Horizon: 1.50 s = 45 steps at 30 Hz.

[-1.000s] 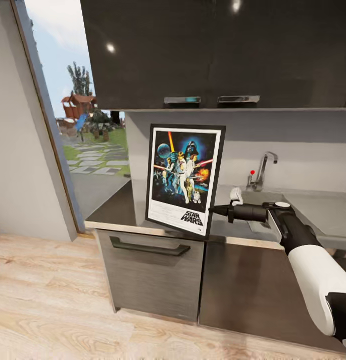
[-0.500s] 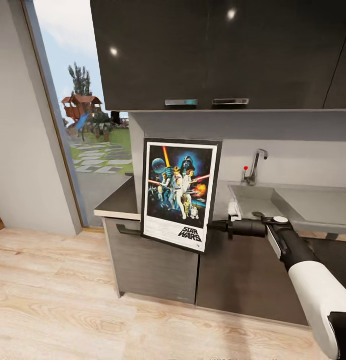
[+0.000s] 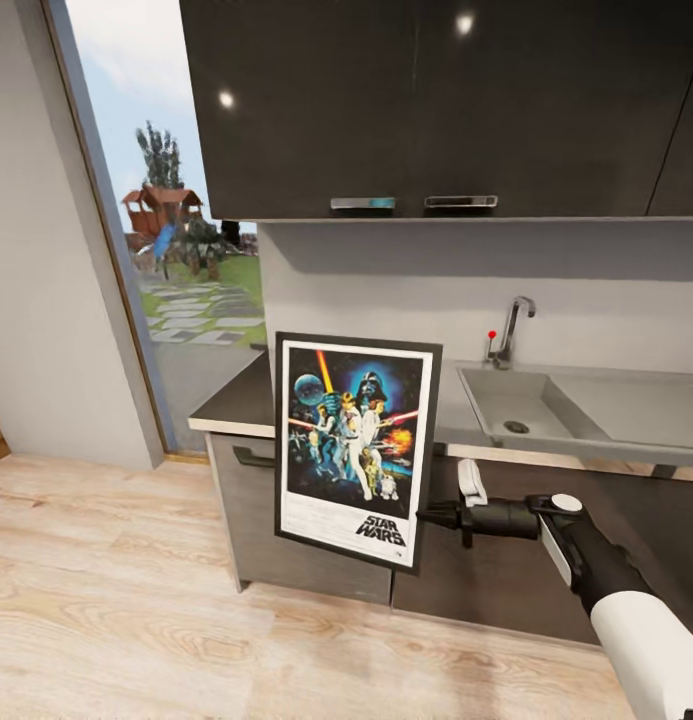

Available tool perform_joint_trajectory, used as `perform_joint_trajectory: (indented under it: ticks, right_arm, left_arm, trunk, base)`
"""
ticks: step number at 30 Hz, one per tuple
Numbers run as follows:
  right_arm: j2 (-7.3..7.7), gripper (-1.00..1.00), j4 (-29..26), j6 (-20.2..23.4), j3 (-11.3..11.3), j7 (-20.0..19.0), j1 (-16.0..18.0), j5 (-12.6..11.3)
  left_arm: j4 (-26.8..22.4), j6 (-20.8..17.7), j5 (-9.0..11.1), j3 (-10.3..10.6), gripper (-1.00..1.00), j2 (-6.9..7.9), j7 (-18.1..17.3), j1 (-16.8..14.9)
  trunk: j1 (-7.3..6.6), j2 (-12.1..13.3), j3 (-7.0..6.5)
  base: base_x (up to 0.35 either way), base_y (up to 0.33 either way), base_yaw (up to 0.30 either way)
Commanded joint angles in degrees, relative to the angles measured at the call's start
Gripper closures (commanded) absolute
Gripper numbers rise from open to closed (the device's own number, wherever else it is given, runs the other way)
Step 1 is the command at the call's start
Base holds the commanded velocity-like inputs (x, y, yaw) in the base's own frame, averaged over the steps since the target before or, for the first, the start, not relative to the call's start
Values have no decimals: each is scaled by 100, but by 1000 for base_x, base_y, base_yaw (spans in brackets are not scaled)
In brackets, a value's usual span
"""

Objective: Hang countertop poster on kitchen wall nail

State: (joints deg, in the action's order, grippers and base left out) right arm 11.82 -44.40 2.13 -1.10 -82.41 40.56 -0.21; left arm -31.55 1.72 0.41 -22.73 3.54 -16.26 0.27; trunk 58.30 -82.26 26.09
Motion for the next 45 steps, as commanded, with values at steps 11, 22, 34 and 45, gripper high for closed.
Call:
perform_joint_trajectory:
  ticks: [11, 22, 34, 45]
  right_arm:
    - [-4, 100, -7, 34, -1, -77, -4, -11]
    - [-2, 100, 4, 40, -17, -82, -13, -15]
    - [-4, 100, 3, 42, -13, -83, -13, -15]
    - [-4, 100, 1, 42, -17, -83, -13, -15]
  left_arm:
    - [14, 4, -4, -12, -100, -3, -35, -1]
    - [27, 4, -6, -12, -100, -3, -35, -1]
    - [31, 4, -6, -12, -100, -3, -35, -1]
    - [43, -5, -13, -4, -100, 4, -28, -1]
  trunk:
    - [-242, 439, -93]
    - [-484, 881, -258]
    - [-747, 1362, -473]
    - [-989, 1803, -670]
  base:
    - [0, 0, 0]
    - [0, 0, 0]
    - [0, 0, 0]
    - [0, 0, 0]
